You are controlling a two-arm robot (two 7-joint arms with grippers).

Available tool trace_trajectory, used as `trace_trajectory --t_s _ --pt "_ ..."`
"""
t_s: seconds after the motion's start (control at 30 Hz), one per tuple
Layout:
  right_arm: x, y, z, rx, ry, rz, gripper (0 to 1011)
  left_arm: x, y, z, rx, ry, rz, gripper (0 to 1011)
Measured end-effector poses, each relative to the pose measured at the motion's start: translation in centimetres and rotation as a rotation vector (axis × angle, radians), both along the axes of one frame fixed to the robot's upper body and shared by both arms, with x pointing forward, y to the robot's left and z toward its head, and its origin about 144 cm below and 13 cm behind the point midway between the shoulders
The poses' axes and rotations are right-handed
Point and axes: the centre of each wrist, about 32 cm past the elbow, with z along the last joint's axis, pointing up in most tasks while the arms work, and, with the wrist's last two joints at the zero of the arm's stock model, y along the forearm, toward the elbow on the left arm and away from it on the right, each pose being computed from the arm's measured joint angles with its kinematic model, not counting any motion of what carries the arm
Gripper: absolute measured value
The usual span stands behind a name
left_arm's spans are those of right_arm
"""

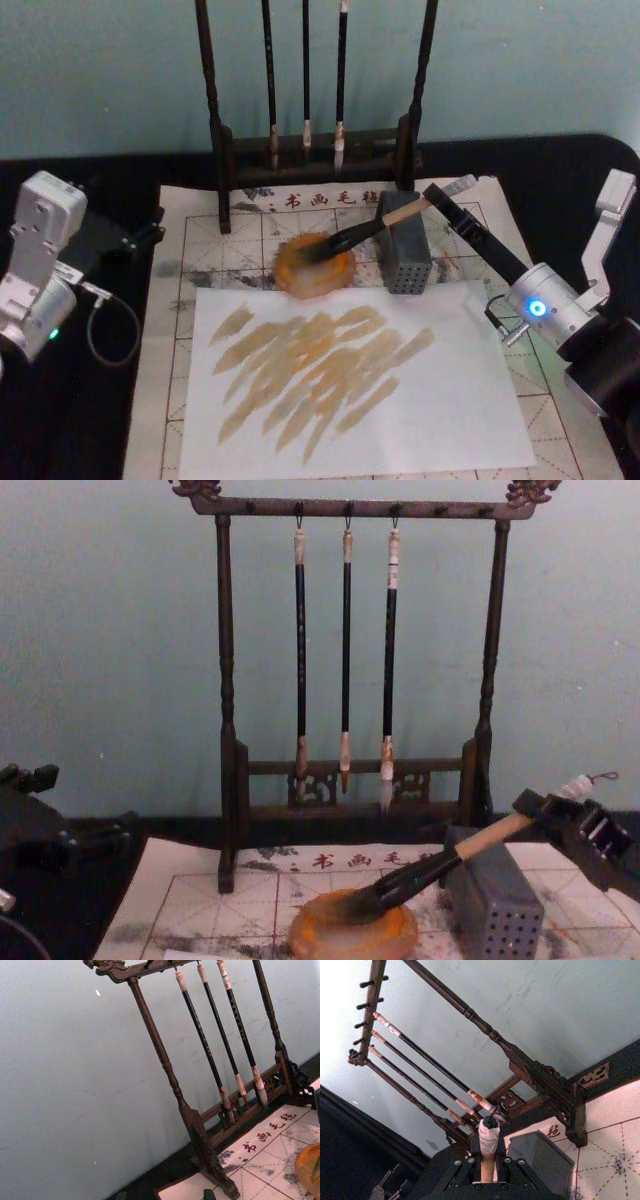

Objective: Pick up the brush from the inkstone, write on the paper, then place the brush back to its original position.

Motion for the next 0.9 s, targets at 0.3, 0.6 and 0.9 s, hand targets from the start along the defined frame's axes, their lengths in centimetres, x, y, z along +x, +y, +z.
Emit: trace_trajectory --t_s 0.3,0.6,0.9 --pt "0.00 0.00 0.00 0.000 0.000 0.000 179 0.00 0.00 0.00 0.000 0.000 0.000 1001" --pt "0.01 -0.05 0.08 0.000 -0.002 0.003 181 0.00 0.00 0.00 0.000 0.000 0.000 1001" --pt "0.02 -0.35 0.85 0.018 -0.018 0.021 179 0.00 0.00 0.00 0.000 0.000 0.000 1001"
